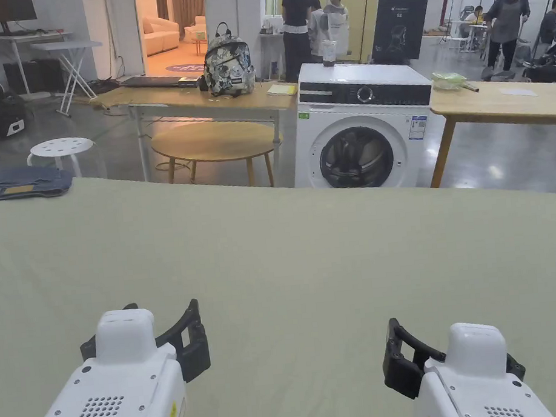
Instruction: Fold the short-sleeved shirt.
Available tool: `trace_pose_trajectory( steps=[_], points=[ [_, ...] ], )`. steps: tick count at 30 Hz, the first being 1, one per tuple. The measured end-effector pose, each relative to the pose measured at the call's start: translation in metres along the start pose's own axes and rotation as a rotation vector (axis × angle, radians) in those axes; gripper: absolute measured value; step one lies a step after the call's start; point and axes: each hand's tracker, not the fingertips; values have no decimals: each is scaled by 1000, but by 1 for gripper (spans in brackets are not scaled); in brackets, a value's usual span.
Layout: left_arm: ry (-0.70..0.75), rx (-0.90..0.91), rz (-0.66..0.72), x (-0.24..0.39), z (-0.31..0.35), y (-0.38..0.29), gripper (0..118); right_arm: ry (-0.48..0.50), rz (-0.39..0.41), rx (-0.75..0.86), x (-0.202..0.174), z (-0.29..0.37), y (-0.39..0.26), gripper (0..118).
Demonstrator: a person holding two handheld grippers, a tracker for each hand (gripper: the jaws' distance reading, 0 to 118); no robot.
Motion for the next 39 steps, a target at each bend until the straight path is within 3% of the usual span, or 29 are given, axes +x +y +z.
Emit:
trace_pose_trajectory(
  steps=[6, 11, 14, 19, 39],
  points=[
    [-21, 16, 10, 2, 3, 1, 67, -81, 1, -25, -6, -5, 2, 91],
    [-21, 39, -25, 6, 6, -1, 70, -88, 0, -10, -10, -5, 3, 95],
    [-16, 37, -48, 8, 7, -3, 73, -46, -36, -11, -9, -6, 3, 95],
    [-29, 18, -2, 4, 5, -7, 73, -89, -104, -51, -12, -10, 4, 95],
    [38, -8, -23, 9, -2, -6, 73, -207, -38, -75, -20, -15, 6, 95]
  ],
)
